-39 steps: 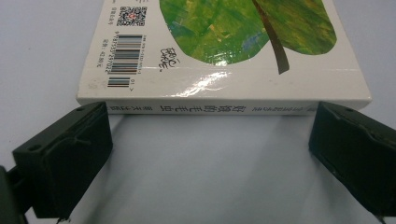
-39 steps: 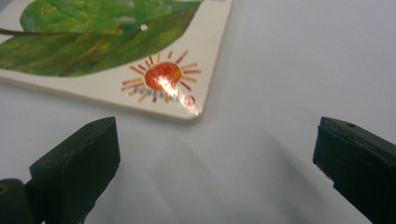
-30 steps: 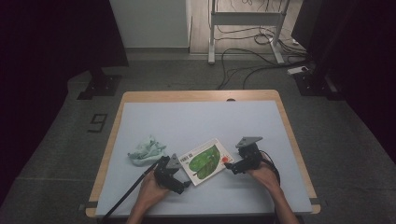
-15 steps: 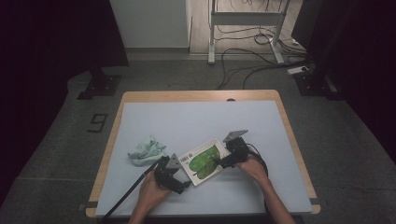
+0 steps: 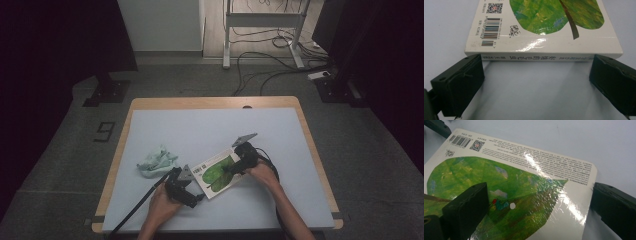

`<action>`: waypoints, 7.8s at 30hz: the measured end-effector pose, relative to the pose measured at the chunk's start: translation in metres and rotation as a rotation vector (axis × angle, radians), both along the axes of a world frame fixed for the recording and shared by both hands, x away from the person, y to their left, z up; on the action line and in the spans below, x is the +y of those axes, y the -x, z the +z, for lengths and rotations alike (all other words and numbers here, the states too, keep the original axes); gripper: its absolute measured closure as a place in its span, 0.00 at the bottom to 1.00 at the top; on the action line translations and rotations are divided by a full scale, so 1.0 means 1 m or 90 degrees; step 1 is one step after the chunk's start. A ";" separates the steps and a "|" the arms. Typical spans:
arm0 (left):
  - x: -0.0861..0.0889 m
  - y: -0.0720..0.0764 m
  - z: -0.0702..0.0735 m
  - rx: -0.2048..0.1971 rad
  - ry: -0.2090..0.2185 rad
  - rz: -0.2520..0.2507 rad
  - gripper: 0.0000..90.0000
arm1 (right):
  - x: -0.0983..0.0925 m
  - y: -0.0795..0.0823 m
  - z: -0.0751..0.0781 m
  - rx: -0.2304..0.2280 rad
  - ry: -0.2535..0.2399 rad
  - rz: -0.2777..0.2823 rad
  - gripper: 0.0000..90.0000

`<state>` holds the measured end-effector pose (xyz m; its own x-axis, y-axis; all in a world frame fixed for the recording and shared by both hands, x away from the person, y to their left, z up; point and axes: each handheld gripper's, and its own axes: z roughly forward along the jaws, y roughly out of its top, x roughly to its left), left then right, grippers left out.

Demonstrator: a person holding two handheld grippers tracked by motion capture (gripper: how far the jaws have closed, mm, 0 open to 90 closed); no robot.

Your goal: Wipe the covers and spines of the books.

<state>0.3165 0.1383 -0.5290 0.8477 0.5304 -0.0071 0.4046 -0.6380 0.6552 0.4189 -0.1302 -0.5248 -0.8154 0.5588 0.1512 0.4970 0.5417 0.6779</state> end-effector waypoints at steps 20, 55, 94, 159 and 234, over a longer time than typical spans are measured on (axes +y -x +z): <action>0.000 0.000 0.000 0.000 -0.001 0.000 0.00 | -0.011 0.005 0.018 0.012 -0.073 -0.018 0.04; 0.000 0.000 0.000 0.000 -0.001 0.000 0.00 | -0.025 0.023 0.026 0.030 -0.085 -0.022 0.04; 0.000 0.000 0.000 0.001 0.000 0.001 0.00 | -0.038 0.032 0.032 0.042 -0.023 0.066 0.27; -0.007 -0.026 0.007 0.091 0.095 0.020 0.02 | -0.072 0.074 0.020 -0.051 -0.032 0.057 0.60; 0.008 -0.040 0.063 -0.065 0.106 0.049 0.71 | -0.045 0.038 0.053 -0.113 -0.071 -0.059 0.60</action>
<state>0.3565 0.1467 -0.4656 0.8058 0.5919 -0.0157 0.3733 -0.4873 0.7894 0.3805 -0.1754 -0.4714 -0.7804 0.6207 0.0748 0.4085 0.4157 0.8126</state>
